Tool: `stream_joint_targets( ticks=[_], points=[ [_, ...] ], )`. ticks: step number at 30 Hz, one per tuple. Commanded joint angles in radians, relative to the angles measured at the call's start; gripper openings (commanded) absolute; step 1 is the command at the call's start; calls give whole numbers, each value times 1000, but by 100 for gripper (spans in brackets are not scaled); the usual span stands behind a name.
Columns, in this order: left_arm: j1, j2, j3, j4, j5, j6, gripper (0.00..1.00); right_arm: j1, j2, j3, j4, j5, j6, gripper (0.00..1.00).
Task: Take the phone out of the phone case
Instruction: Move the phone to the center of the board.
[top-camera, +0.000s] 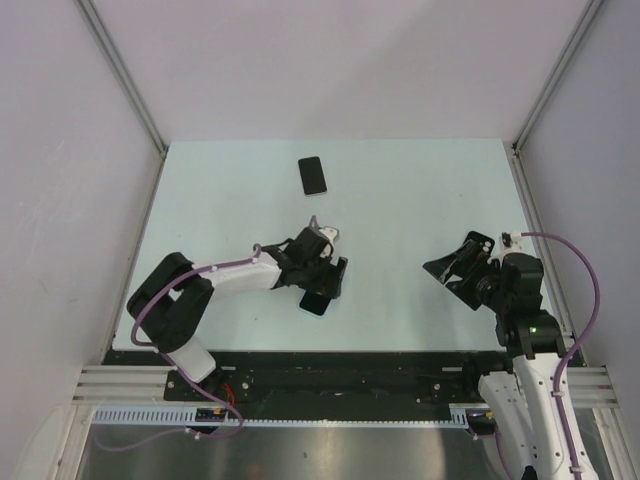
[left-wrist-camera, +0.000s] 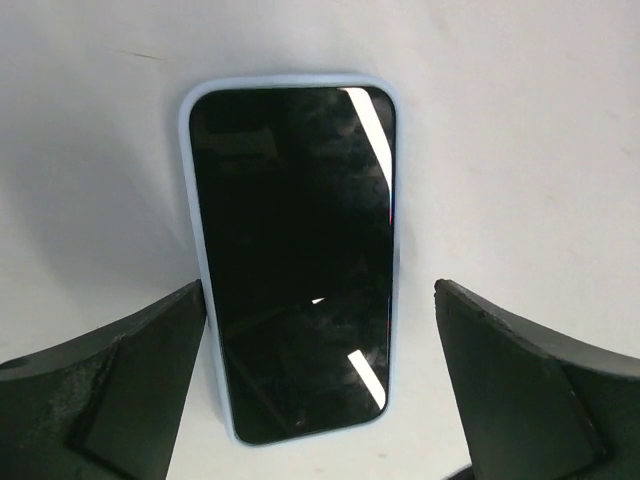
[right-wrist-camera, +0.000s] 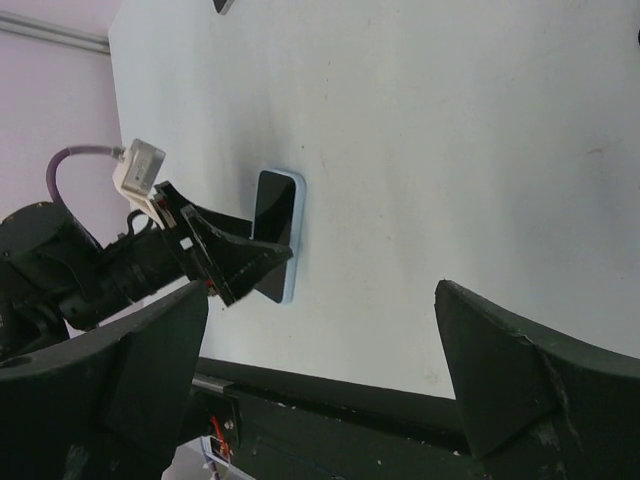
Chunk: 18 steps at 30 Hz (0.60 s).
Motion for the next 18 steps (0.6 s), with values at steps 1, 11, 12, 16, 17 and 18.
stream_joint_targets(
  ticks=[1, 11, 12, 16, 17, 18],
  points=[
    [-114, 9, -66, -9, 73, -144, 100, 37, 0, -30, 54, -5, 22, 100],
    [-108, -279, -121, -31, 147, -207, 100, 605, 128, -119, 153, 337, 184, 100],
    [-110, -316, -115, -42, 148, -200, 100, 665, 154, -121, 174, 380, 233, 100],
    [-134, -289, -61, -162, 55, -82, 100, 834, 380, -118, 281, 484, 342, 100],
    [-169, -275, -40, -176, 7, -71, 100, 845, 412, -118, 304, 489, 367, 100],
    [-188, -251, -33, -186, -77, -60, 100, 845, 432, -118, 310, 492, 384, 100]
  ],
)
